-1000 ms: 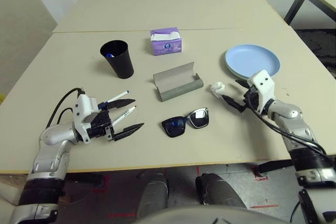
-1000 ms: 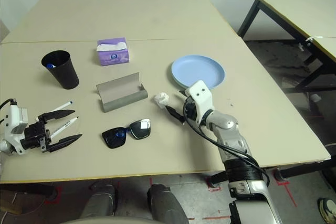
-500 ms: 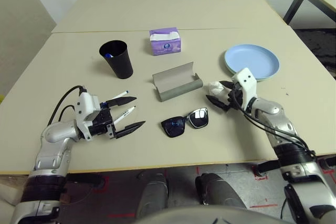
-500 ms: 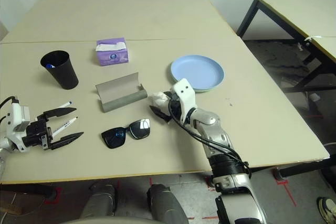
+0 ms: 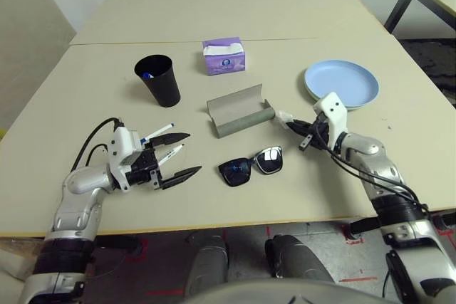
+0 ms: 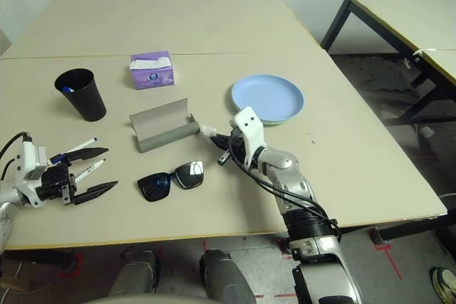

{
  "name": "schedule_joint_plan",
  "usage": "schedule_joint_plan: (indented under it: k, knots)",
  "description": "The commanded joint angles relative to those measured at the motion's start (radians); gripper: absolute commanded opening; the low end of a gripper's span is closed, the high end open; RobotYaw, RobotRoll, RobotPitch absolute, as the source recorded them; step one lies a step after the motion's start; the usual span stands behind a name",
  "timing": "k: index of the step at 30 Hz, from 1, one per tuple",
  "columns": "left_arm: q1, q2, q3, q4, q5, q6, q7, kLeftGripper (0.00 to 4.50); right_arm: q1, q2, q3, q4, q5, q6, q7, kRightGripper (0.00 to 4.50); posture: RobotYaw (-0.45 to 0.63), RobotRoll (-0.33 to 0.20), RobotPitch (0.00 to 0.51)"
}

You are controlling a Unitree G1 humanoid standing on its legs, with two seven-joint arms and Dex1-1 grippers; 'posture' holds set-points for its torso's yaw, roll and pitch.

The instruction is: Organize and tidy the items on the table.

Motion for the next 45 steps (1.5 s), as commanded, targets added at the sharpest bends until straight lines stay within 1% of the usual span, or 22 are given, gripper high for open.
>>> schedule_joint_plan:
  k: [1,4,6,8,10,13,17,20,27,28,30,31,33,35,40,42,45]
  knots:
    - [0.011,-0.007,-0.011,0.004,0.010,-0.011,-0.004,4.50,-0.082,-0.040,-0.117,-0.065,0.082,0.078,-0.042,0.03,-0.03,0.000,0.110]
    - [0.012,-0.008,-0.013,0.004,0.009,-0.012,-0.004,4.50,-0.149,-0.084,-0.183,-0.079,0.122,0.131,-0.067,0.03,-0.03,0.000,0.108]
    - [0.012,-0.010,-0.015,0.007,0.011,-0.014,-0.006,4.50,-0.193,-0.129,-0.204,-0.042,0.106,0.139,-0.087,0.03,-0.04,0.000,0.107]
    - [0.010,-0.012,-0.019,0.009,0.014,-0.017,-0.006,4.50,-0.218,-0.155,-0.209,0.005,0.084,0.139,-0.113,0.03,-0.04,0.000,0.103]
    - [0.006,-0.018,-0.025,0.010,0.017,-0.020,-0.003,4.50,-0.246,-0.185,-0.204,0.123,0.027,0.114,-0.171,0.03,-0.04,0.000,0.101]
    - [0.001,-0.024,-0.030,0.008,0.021,-0.023,0.001,4.50,-0.285,-0.197,-0.204,0.252,-0.010,0.101,-0.224,0.03,-0.03,0.000,0.097]
    - [0.011,-0.023,-0.027,-0.006,0.017,-0.023,0.013,4.50,-0.318,-0.188,-0.190,0.347,-0.037,0.086,-0.249,0.03,-0.02,0.000,0.096]
    - [0.025,-0.020,-0.023,-0.015,0.014,-0.023,0.020,4.50,-0.327,-0.174,-0.184,0.364,-0.036,0.085,-0.243,0.68,-0.01,0.000,0.100]
    - [0.031,-0.020,-0.027,-0.020,0.013,-0.022,0.028,4.50,-0.318,-0.186,-0.185,0.340,-0.029,0.096,-0.234,3.20,-0.02,0.000,0.102]
    - [0.028,-0.021,-0.029,-0.017,0.014,-0.023,0.026,4.50,-0.313,-0.193,-0.189,0.328,-0.026,0.103,-0.232,3.50,-0.02,0.000,0.101]
    - [0.021,-0.021,-0.033,-0.009,0.017,-0.025,0.023,4.50,-0.298,-0.207,-0.198,0.300,-0.020,0.119,-0.229,4.31,-0.02,0.000,0.101]
    - [0.017,-0.022,-0.036,-0.005,0.018,-0.026,0.021,4.50,-0.286,-0.214,-0.202,0.281,-0.016,0.128,-0.227,4.46,-0.03,0.000,0.098]
    - [0.007,-0.022,-0.039,0.004,0.019,-0.027,0.019,4.50,-0.247,-0.233,-0.206,0.212,-0.004,0.157,-0.211,4.46,-0.04,0.000,0.099]
    - [-0.002,-0.022,-0.042,0.010,0.020,-0.027,0.017,4.50,-0.190,-0.261,-0.212,0.101,0.023,0.203,-0.173,4.46,-0.04,0.000,0.101]
    - [-0.014,-0.011,-0.043,0.028,0.012,-0.028,-0.005,4.50,-0.015,-0.380,-0.243,-0.219,0.081,0.323,-0.077,4.46,-0.06,0.000,0.110]
    - [-0.013,-0.005,-0.042,0.037,0.010,-0.031,-0.021,4.50,0.045,-0.414,-0.268,-0.358,0.136,0.407,-0.052,4.46,-0.06,0.000,0.111]
    - [-0.015,0.000,-0.042,0.050,0.011,-0.036,-0.041,4.50,0.092,-0.426,-0.285,-0.557,0.221,0.559,-0.056,4.46,-0.08,0.000,0.113]
